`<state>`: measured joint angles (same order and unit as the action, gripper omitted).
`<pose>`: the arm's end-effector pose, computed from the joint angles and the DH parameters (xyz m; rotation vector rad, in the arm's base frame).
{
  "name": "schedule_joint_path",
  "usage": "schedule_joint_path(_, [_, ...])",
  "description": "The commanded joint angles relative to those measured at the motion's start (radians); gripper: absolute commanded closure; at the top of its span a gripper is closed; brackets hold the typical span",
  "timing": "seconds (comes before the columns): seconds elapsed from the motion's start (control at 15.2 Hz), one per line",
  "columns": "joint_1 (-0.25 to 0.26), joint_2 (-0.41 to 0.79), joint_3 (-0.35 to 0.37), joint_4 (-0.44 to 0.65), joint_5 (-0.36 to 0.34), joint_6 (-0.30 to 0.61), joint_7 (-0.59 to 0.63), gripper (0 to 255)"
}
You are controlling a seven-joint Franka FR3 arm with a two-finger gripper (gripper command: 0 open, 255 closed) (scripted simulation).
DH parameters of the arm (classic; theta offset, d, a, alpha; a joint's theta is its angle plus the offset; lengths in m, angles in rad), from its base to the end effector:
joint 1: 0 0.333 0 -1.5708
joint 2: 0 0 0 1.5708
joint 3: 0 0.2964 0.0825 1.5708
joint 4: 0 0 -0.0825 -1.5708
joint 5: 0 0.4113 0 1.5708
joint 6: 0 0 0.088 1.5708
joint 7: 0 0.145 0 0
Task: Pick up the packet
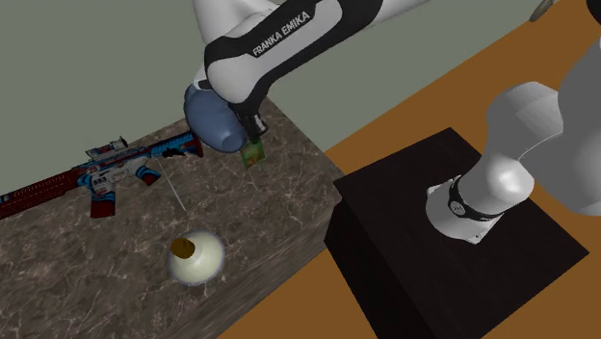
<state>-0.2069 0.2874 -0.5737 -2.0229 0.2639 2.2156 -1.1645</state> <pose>0.4384 -0.4127 0.2514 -3.0592 -0.3622 -0.0337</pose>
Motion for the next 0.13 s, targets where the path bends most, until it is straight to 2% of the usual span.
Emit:
schedule_joint_path(0.0, [0.002, -0.012, -0.004, 0.003, -0.010, -0.013, 0.005, 255])
schedule_joint_path(0.07, [0.002, -0.012, -0.004, 0.003, -0.010, -0.013, 0.005, 255])
